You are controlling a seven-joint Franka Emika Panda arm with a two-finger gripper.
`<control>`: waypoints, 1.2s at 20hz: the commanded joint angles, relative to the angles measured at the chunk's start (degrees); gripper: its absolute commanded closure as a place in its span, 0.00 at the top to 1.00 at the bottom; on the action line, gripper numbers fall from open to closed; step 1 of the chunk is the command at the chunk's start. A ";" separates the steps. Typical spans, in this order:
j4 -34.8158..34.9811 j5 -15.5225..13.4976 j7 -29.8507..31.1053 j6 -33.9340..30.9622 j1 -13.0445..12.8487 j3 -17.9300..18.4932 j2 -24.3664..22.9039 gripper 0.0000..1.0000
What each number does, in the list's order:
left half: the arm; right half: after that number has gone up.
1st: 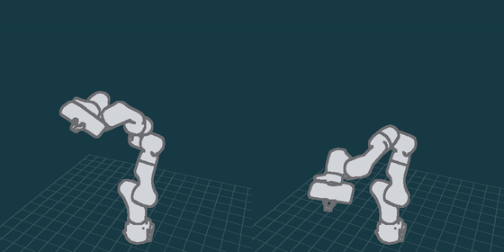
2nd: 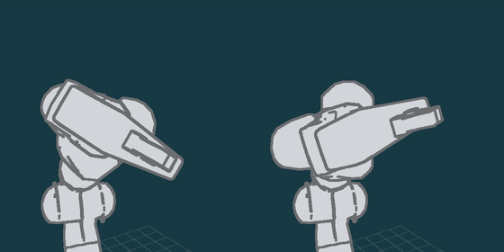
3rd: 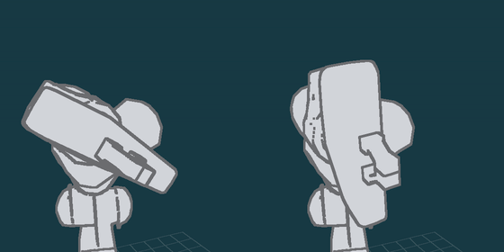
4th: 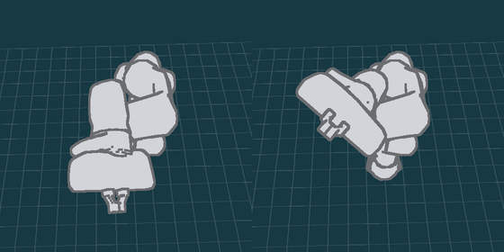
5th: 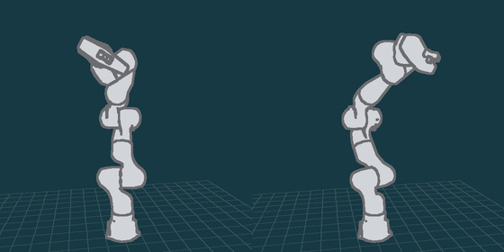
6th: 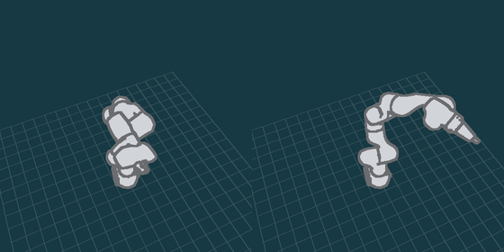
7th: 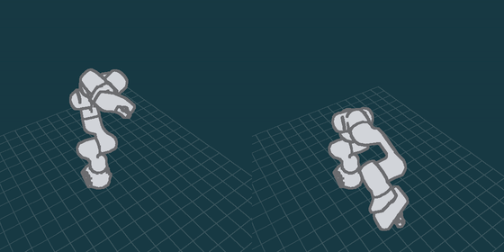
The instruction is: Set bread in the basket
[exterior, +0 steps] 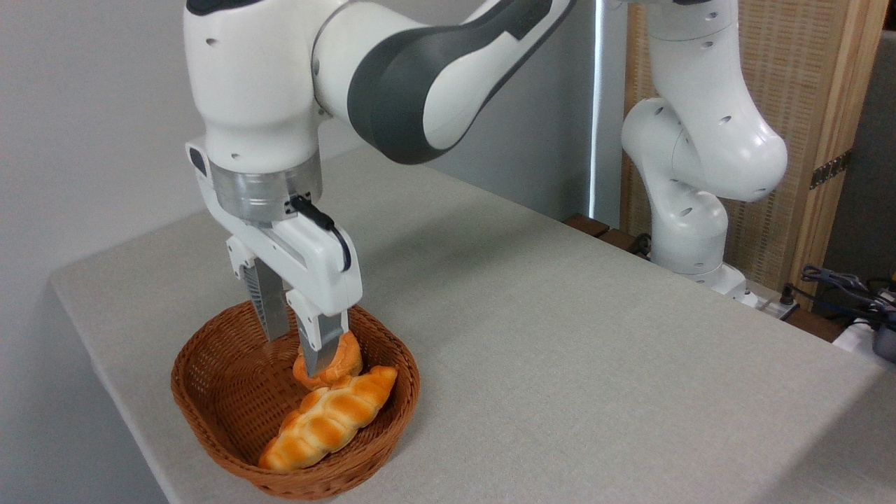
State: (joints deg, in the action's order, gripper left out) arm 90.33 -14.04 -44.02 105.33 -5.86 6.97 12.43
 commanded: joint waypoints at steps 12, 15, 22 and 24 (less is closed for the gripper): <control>4.50 8.15 1.57 -12.26 0.23 -3.98 -16.65 1.00; 6.52 9.81 3.84 -9.19 0.23 -4.15 -16.92 1.00; 7.32 10.87 6.05 -7.68 0.23 -4.24 -16.83 1.00; 7.23 10.96 6.23 -7.95 0.23 -4.24 -16.74 1.00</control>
State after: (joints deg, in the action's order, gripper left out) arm 96.40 -4.17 -39.25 96.70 -5.84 3.20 -3.11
